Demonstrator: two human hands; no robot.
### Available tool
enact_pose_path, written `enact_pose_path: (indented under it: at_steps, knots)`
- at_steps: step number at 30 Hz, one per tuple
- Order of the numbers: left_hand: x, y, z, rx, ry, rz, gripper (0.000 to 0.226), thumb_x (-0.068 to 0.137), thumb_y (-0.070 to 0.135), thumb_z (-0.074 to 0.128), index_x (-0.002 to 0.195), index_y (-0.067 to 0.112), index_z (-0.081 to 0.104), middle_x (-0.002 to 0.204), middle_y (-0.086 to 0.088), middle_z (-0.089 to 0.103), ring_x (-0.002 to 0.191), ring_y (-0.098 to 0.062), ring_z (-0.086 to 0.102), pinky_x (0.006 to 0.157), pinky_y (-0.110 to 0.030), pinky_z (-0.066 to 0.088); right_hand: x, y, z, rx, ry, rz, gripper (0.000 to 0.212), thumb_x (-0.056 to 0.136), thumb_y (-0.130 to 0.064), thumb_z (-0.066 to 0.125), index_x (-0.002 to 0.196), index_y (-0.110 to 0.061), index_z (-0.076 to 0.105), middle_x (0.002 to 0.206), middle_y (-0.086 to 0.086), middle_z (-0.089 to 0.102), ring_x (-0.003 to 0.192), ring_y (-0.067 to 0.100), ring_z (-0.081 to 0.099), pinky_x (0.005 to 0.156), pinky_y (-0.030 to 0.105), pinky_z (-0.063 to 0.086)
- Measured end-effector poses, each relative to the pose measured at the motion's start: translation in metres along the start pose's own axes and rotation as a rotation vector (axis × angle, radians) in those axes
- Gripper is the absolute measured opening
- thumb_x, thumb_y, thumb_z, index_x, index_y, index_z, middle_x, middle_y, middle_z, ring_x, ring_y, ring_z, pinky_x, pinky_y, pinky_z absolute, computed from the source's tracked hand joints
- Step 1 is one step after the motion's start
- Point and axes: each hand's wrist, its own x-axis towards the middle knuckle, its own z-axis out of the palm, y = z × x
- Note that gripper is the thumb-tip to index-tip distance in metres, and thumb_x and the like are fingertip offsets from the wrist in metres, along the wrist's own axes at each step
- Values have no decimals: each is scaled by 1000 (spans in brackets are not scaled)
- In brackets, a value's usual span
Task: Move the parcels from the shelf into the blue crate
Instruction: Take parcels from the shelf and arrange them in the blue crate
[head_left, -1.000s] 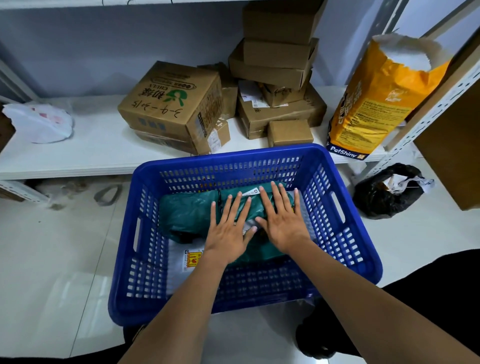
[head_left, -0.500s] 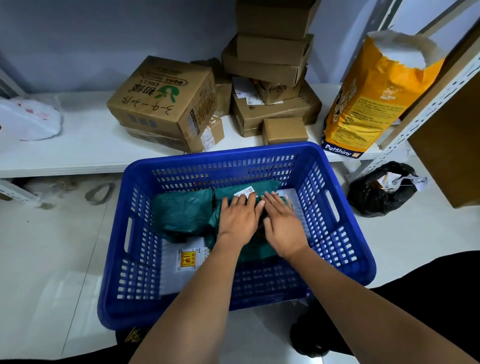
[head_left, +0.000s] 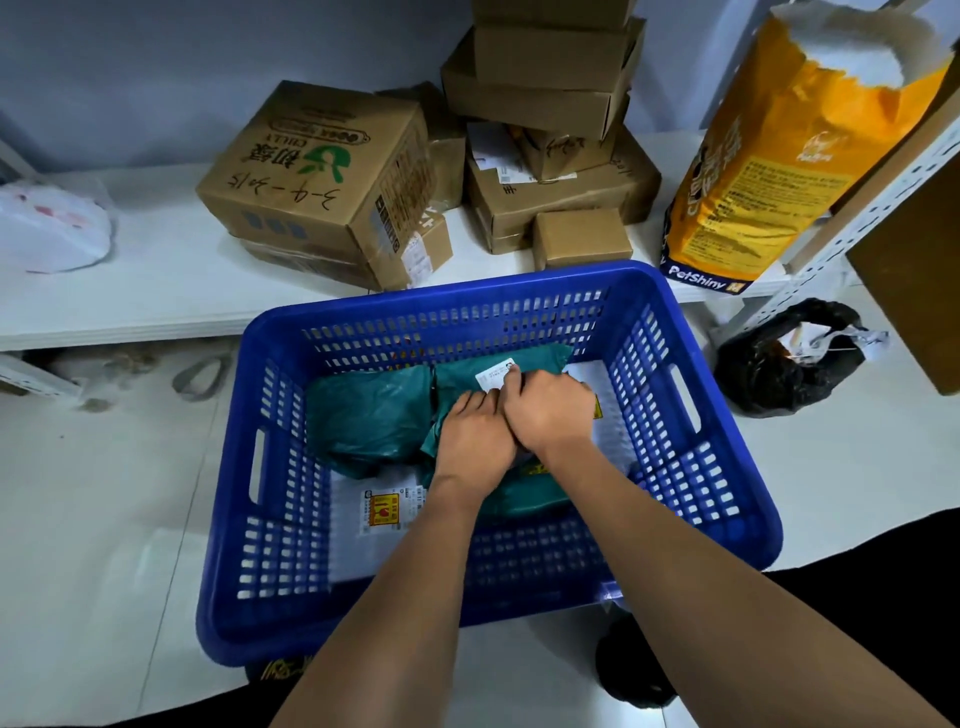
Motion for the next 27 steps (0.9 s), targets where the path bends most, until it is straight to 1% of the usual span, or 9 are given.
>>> enact_pose_path:
  at_steps: [4, 8, 11, 14, 17, 19, 21, 24, 27]
  knots:
    - [0, 6, 11, 26, 53, 6, 68, 78, 53, 37, 112, 3, 69, 91, -6, 67, 86, -24, 61, 95, -32, 36, -4, 4, 1, 14, 20, 49, 58, 99, -40, 30, 65, -11, 68, 66, 9, 67, 67, 29, 62, 63, 31, 44]
    - [1, 4, 13, 84, 53, 134, 59, 92, 43, 39, 131, 2, 54, 105, -6, 63, 96, -24, 58, 97, -36, 43, -6, 23, 1, -49, 23, -64, 55, 101, -39, 29, 73, -14, 69, 71, 6, 70, 70, 28, 65, 54, 27, 37]
    - [3, -8, 11, 74, 44, 182, 53, 98, 44, 38, 132, 6, 49, 112, -5, 61, 103, -23, 57, 100, -34, 43, -4, 31, -2, -97, 7, -163, 48, 103, -35, 29, 84, -15, 68, 80, 7, 71, 76, 28, 65, 54, 28, 34]
    - [1, -18, 10, 59, 54, 128, 54, 95, 52, 46, 128, 11, 52, 106, -2, 61, 100, -22, 58, 98, -34, 43, -6, 26, 0, -84, 38, -99, 47, 101, -35, 31, 84, -14, 69, 81, 9, 70, 81, 29, 62, 56, 29, 31]
    - [-3, -25, 11, 57, 40, 90, 66, 92, 65, 34, 125, 12, 55, 105, -1, 61, 100, -21, 58, 101, -35, 41, -5, 30, 5, 41, 4, -29, 44, 100, -35, 33, 77, -11, 63, 82, 13, 68, 75, 29, 60, 57, 29, 33]
    - [-6, -25, 9, 20, 18, 23, 72, 93, 69, 23, 127, 14, 53, 110, 0, 59, 105, -22, 54, 103, -36, 38, -3, 34, 3, 139, -30, 29, 41, 101, -32, 34, 77, -9, 58, 89, 15, 66, 69, 27, 54, 60, 29, 35]
    - [-8, -17, 5, -77, 29, -89, 68, 96, 65, 19, 125, 16, 55, 112, 1, 57, 107, -21, 51, 103, -37, 37, -5, 34, 1, 193, -33, 96, 41, 102, -29, 34, 83, -6, 62, 100, 16, 64, 72, 28, 54, 66, 30, 38]
    - [-5, -3, 3, -327, 62, -324, 52, 102, 46, 21, 107, 14, 62, 103, 1, 56, 103, -20, 49, 97, -38, 39, -4, 35, 5, 361, -32, 237, 41, 103, -26, 34, 89, -2, 64, 98, 19, 67, 80, 33, 61, 68, 32, 42]
    - [0, 6, 5, -438, 201, -508, 43, 105, 28, 32, 87, 6, 63, 90, -4, 57, 91, -22, 49, 82, -41, 47, 0, 35, 9, 538, -80, 390, 42, 104, -25, 31, 87, -4, 63, 94, 22, 69, 77, 31, 57, 66, 31, 39]
